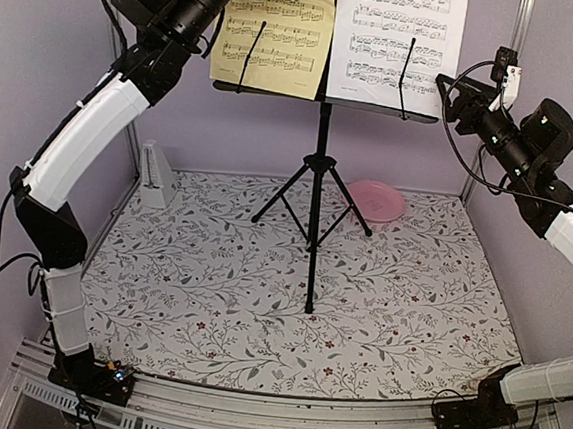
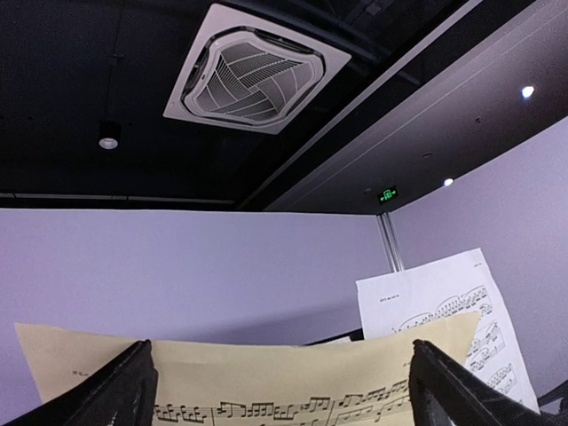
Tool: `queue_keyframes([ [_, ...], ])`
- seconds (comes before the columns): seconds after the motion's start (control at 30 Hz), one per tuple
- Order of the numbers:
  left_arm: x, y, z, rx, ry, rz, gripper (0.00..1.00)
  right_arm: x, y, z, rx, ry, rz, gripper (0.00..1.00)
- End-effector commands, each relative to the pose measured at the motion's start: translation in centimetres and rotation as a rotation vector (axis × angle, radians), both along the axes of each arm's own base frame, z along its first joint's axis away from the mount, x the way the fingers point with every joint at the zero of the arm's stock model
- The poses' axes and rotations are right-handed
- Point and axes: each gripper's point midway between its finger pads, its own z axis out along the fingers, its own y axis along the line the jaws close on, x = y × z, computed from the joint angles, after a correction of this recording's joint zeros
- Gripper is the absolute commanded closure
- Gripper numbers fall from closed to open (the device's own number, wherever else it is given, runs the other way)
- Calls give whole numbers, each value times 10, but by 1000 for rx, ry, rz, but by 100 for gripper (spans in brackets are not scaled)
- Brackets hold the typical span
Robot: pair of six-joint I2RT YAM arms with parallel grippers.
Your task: Set up the instrument practice props
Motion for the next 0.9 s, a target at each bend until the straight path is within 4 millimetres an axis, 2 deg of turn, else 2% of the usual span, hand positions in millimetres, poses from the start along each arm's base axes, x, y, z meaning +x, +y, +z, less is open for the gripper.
queue_keyframes([
  [0.0,17,4,-7,10,-11,47,1,-6,-2,13,13,-35,6,39],
  [0.1,46,-3,-27,34,22,77,1,-7,-2,12,12,-35,9,39],
  [0.33,71,10,-34,11,21,82,5,-8,-3,13,12,-37,10,39],
  [0.47,73,8,-36,13,17,79,5,-11,-3,17,13,-46,16,39],
  [0.77,69,19,-33,7,71,110,4,-18,-4,21,18,-51,23,33],
  [0.87,52,35,-25,-4,85,124,3,-19,-3,20,16,-46,32,29],
])
